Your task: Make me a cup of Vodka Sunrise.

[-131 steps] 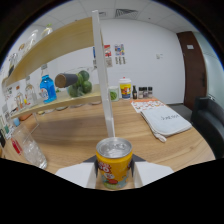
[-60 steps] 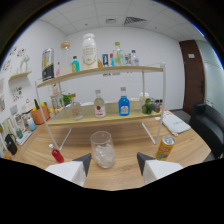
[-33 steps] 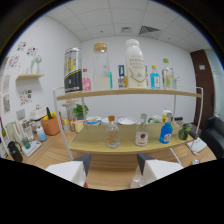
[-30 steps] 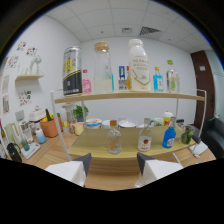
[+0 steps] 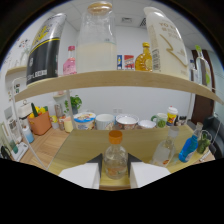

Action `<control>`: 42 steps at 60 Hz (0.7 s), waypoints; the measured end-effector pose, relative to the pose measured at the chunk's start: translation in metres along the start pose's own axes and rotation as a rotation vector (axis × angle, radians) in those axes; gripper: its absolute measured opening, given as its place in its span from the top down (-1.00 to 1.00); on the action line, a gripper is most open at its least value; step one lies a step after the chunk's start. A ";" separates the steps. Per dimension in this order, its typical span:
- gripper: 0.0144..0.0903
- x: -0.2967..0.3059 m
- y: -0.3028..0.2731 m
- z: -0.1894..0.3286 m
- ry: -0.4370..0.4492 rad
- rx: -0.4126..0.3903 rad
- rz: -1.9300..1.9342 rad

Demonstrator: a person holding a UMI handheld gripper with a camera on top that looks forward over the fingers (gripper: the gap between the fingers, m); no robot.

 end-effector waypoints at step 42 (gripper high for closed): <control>0.46 -0.014 -0.024 -0.094 -0.057 0.071 0.009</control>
